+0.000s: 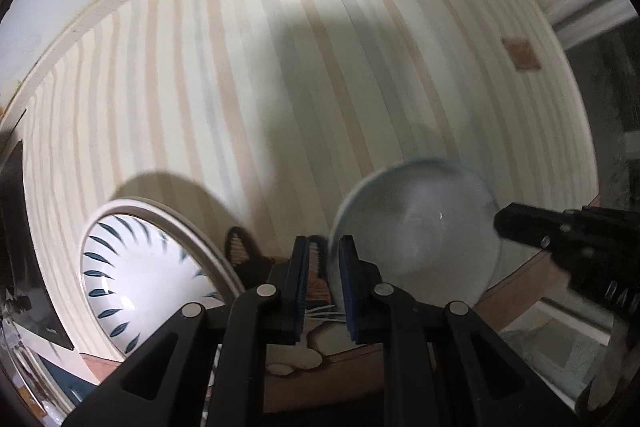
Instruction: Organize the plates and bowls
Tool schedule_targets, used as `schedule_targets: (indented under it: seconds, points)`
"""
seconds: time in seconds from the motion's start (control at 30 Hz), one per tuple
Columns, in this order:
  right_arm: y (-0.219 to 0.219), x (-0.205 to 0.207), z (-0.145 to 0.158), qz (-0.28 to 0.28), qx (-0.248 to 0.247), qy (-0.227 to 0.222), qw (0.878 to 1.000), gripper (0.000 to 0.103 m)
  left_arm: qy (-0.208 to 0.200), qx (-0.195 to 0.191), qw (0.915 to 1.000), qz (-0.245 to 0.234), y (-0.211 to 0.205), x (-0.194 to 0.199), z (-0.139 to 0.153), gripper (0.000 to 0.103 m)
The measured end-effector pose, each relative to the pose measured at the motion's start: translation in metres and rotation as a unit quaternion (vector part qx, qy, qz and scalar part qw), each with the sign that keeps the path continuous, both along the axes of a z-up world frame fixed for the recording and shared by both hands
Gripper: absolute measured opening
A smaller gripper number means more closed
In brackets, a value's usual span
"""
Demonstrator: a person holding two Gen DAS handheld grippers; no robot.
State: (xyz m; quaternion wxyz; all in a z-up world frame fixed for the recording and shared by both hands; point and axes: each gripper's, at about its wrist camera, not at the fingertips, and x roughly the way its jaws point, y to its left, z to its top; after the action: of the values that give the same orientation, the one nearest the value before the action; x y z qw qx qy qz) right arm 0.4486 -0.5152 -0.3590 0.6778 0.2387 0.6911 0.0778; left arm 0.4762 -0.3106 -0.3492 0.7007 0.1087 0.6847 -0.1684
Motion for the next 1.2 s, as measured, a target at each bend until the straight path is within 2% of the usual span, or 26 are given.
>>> schedule_targets:
  seconds: [0.13, 0.17, 0.2, 0.27, 0.33, 0.47, 0.6, 0.77, 0.9, 0.93, 1.07, 1.2]
  points:
    - [-0.023, 0.018, 0.026, -0.017, 0.026, -0.036, 0.999, 0.011, -0.013, -0.032, 0.9978, 0.056, 0.022, 0.032, 0.025, 0.017]
    - [-0.029, 0.027, 0.033, -0.022, 0.032, -0.049, 0.998, 0.014, -0.018, -0.043, 0.9960, 0.076, 0.028, 0.045, 0.030, 0.019]
    - [-0.033, 0.036, 0.037, -0.026, 0.035, -0.059, 0.997, 0.018, -0.024, -0.051, 0.9942, 0.092, 0.032, 0.058, 0.033, 0.020]
    - [-0.043, 0.058, 0.042, -0.040, 0.038, -0.079, 0.995, 0.040, -0.031, -0.062, 0.9898, 0.124, 0.038, 0.088, 0.036, 0.020]
    - [-0.052, 0.085, 0.042, -0.057, 0.043, -0.098, 0.993, 0.044, -0.035, -0.074, 0.9849, 0.152, 0.043, 0.117, 0.034, 0.020]
    - [-0.059, 0.147, 0.030, -0.075, 0.049, -0.117, 0.989, 0.044, -0.030, -0.083, 0.9780, 0.189, 0.042, 0.168, 0.023, 0.020]
    - [-0.050, 0.192, 0.012, -0.075, 0.042, -0.121, 0.989, 0.044, -0.013, -0.078, 0.9763, 0.201, 0.033, 0.201, 0.004, 0.020]
    - [-0.039, 0.225, -0.015, -0.061, 0.027, -0.109, 0.992, 0.044, 0.013, -0.057, 0.9793, 0.194, 0.016, 0.220, -0.029, 0.020]
    - [-0.029, 0.233, -0.037, -0.052, 0.022, -0.092, 0.994, 0.043, 0.013, -0.035, 0.9825, 0.182, 0.004, 0.227, -0.049, 0.020]
    - [-0.028, 0.235, -0.041, -0.051, 0.021, -0.089, 0.994, 0.041, 0.009, -0.032, 0.9830, 0.181, 0.002, 0.227, -0.052, 0.019]
    - [-0.022, 0.238, -0.047, -0.044, 0.014, -0.089, 0.995, 0.015, -0.008, -0.031, 0.9854, 0.167, -0.007, 0.219, -0.055, 0.011]
    - [-0.017, 0.239, -0.045, -0.035, -0.002, -0.096, 0.995, 0.014, -0.015, -0.029, 0.9864, 0.161, -0.013, 0.210, -0.052, 0.010]
